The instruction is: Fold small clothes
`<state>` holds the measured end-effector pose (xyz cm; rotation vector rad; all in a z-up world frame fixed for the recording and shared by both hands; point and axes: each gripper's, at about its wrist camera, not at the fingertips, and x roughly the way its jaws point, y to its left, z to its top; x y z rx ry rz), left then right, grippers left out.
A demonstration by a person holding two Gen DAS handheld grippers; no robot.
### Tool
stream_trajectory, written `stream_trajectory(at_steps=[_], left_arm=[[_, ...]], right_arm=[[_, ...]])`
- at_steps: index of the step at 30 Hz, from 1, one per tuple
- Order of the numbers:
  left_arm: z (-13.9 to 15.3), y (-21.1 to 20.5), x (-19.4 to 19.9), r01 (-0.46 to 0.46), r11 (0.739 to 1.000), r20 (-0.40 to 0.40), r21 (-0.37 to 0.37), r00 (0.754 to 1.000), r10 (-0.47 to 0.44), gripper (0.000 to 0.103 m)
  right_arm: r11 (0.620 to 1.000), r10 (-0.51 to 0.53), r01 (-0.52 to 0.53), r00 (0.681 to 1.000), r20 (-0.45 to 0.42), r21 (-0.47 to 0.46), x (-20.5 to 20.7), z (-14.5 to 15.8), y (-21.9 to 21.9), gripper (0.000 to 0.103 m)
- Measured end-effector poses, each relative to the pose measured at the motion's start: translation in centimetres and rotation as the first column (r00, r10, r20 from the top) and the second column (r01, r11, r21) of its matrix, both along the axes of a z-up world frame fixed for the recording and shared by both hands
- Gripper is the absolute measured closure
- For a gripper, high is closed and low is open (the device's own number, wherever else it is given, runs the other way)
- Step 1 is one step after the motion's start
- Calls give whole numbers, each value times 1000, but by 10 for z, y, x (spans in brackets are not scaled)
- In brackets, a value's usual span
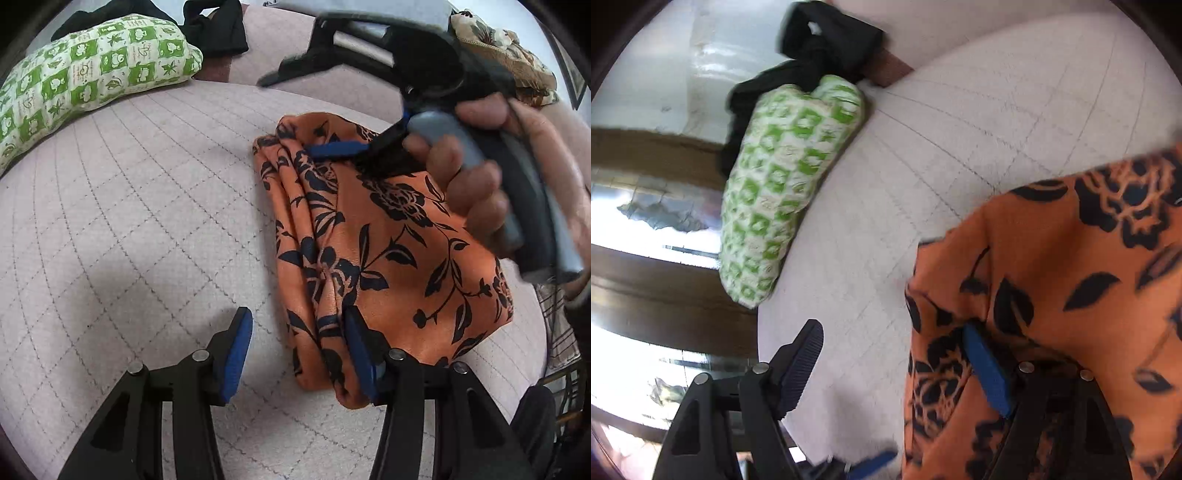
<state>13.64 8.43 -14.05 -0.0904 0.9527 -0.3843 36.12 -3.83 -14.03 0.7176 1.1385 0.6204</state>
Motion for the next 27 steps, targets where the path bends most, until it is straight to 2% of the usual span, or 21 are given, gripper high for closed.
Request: stream_trajectory(at_steps=[3,6,10,11,13,16,17,20,21,23,26,27], left_arm=[[-1,6,-1,-8,1000,-2,-24,1000,8,50],[4,12,-5,-19,999,1,-25,1000,19,50],[19,21,-21,-54,998,32,-14,998,55,48],[23,23,-26,-73,997,44,2,996,73,43],[29,24,-35,-106,994,63,34,993,103,38],[36,24,-49,-143,987,59,77,989,138,36],[37,25,-51,-146,986,59,80,988,141,36],[43,28,-63,-177,979,74,99,983,170,35],[45,28,-68,-181,978,82,101,981,173,34],[51,27,-76,-187,976,91,116,980,177,32],[56,24,-84,-186,974,105,129,979,173,32],[57,22,-85,-186,974,106,132,979,173,32]], right_arm=[[1000,-15,15,999,38,-1,-11,24,-4,22],[999,-30,28,996,88,23,-47,46,-24,22],[997,-77,79,991,111,-14,-113,49,-59,21],[996,-83,86,989,120,-21,-129,48,-66,21],[990,-115,125,984,133,-69,-160,37,-83,22],[979,-109,122,990,86,-166,-169,4,-86,21],[977,-111,128,988,102,-169,-173,5,-86,21],[978,-101,136,972,210,-159,-194,36,-78,21],[975,-102,150,958,267,-166,-203,49,-77,21],[963,-115,184,941,318,-197,-210,59,-77,20],[939,-180,255,936,302,-230,-204,44,-90,16],[930,-200,266,945,260,-253,-195,28,-95,16]])
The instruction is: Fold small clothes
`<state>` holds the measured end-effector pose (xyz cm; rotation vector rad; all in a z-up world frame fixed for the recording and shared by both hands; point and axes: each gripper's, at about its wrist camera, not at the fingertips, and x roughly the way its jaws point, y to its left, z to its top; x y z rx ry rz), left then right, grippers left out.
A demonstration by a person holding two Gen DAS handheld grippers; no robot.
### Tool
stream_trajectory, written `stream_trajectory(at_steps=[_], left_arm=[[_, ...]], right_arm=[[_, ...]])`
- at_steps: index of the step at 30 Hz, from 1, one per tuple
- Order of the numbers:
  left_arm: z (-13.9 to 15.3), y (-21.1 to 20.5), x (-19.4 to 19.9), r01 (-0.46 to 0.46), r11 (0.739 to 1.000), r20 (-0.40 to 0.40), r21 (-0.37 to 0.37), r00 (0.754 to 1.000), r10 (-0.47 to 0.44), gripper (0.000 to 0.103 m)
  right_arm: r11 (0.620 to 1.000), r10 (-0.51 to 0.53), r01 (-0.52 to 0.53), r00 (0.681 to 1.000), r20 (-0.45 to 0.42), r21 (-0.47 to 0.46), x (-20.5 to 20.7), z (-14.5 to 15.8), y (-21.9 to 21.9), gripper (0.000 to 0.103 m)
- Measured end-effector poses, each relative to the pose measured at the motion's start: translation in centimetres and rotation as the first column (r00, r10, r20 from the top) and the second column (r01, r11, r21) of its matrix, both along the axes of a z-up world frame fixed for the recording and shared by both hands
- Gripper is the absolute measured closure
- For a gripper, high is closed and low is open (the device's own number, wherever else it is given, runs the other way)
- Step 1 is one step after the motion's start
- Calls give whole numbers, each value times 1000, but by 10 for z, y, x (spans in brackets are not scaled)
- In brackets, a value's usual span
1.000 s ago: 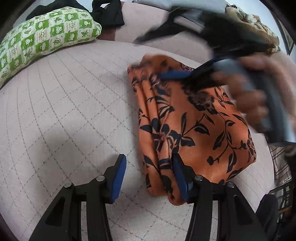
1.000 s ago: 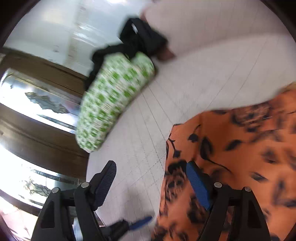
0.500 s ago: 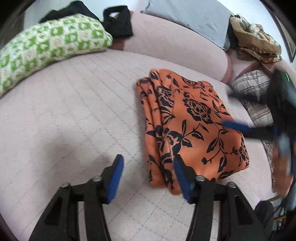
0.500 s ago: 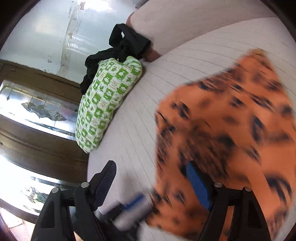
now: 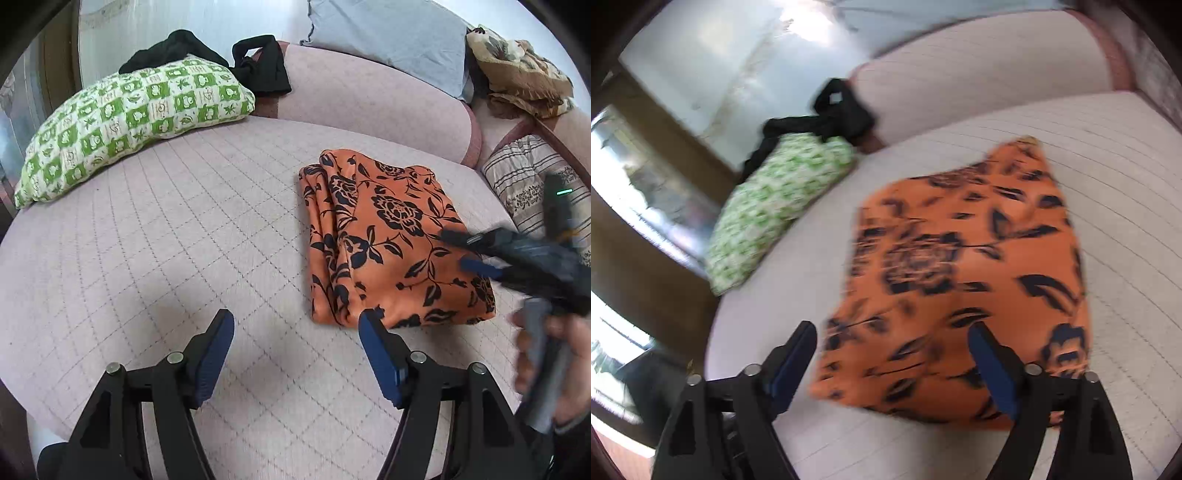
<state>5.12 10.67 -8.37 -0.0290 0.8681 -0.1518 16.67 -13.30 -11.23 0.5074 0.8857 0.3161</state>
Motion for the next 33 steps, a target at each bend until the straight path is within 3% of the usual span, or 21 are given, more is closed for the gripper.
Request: stream_trajectory(at_steps=[2,6,9,13,17,19,22,30,33], left_arm=[[3,-2,-4,4,1000,-1,4,1000,-4,32],[6,-4,-8,-6,1000,13,26,1000,6,31],[6,-7,-11,-8,1000,10,30,1000,7,31],[11,-11,-19,3,999,21,47,1000,-4,31],[14,-16,-23,-4,998,38,64,999,2,28],[15,-18,-26,1,998,45,57,999,-3,28],[15,-23,-30,1,998,46,64,999,-4,27],[9,-32,-38,-26,995,62,97,998,20,27],[13,-40,-45,-24,994,105,110,994,12,15]], right_arm=[[1000,10,-8,998,-69,24,9,-20,-4,16],[996,28,-31,999,33,78,-13,11,-7,16],[1000,-10,8,995,95,21,-25,21,-8,13],[998,-6,3,999,-46,-63,-2,-22,-1,10],[998,12,-7,997,70,-64,-30,15,2,10],[996,2,11,990,139,-94,-54,34,-1,10],[984,-27,56,985,168,-170,-88,41,-11,10],[935,-128,149,988,87,-321,-145,22,-19,10],[909,-130,147,989,68,-391,-151,22,-10,10]])
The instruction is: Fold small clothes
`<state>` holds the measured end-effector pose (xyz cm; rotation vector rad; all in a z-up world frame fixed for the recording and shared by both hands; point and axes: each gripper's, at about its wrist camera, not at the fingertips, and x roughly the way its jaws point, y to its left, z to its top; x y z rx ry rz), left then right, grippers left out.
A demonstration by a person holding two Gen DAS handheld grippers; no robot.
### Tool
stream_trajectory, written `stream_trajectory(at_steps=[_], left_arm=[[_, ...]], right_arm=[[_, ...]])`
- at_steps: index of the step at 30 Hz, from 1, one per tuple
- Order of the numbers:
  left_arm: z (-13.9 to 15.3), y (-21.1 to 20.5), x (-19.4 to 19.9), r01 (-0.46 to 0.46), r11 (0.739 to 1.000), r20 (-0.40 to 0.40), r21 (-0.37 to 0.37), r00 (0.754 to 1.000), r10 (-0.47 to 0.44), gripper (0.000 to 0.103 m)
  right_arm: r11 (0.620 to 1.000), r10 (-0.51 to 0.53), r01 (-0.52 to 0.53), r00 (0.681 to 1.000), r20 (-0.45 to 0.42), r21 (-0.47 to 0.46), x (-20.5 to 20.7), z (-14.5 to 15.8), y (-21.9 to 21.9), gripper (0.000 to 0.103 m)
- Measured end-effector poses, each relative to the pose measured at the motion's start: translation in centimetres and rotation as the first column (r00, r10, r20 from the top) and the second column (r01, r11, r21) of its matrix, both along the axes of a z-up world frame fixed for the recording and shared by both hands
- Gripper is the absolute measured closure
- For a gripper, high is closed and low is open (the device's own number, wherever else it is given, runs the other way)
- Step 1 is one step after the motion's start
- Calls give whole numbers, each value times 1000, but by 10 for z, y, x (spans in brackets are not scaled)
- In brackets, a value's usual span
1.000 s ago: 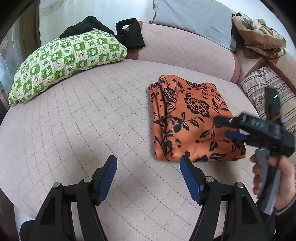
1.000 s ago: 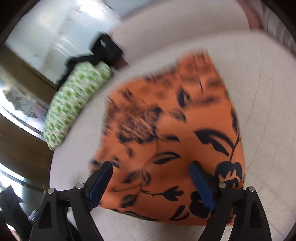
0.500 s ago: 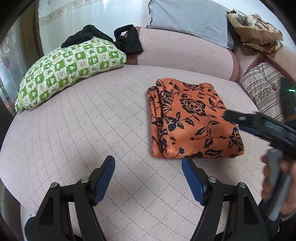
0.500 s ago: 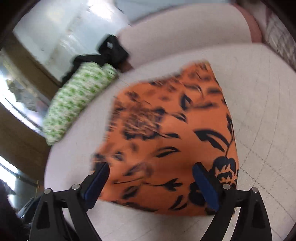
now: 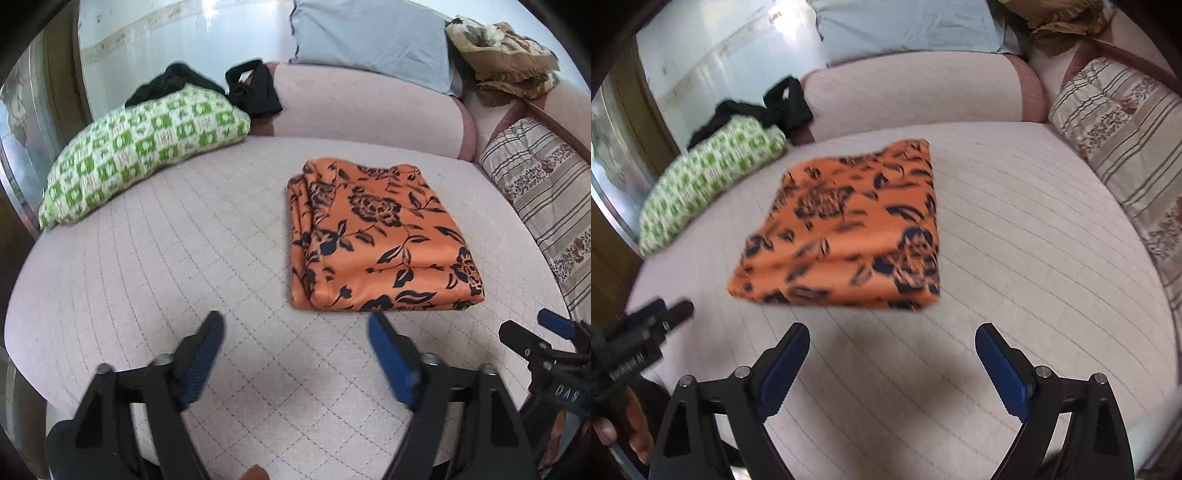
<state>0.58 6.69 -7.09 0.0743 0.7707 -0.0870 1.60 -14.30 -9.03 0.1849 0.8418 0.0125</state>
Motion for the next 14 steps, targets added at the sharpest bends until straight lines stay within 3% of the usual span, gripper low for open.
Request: stream_trajectory(at_steps=[5,9,14], left_arm=[[17,-11,-5,46,997,46,-58,998,-44,4],[18,-19,2,9,1000,39,4,999,-9,1],[17,-20,9,26,1000,37,-2,999,-26,0]], right_arm=[[997,-13,17,999,50,-72,-9,14,10,10],[996,-1,5,999,44,-95,-2,17,12,10],[996,0,3,999,36,-94,3,16,12,10]])
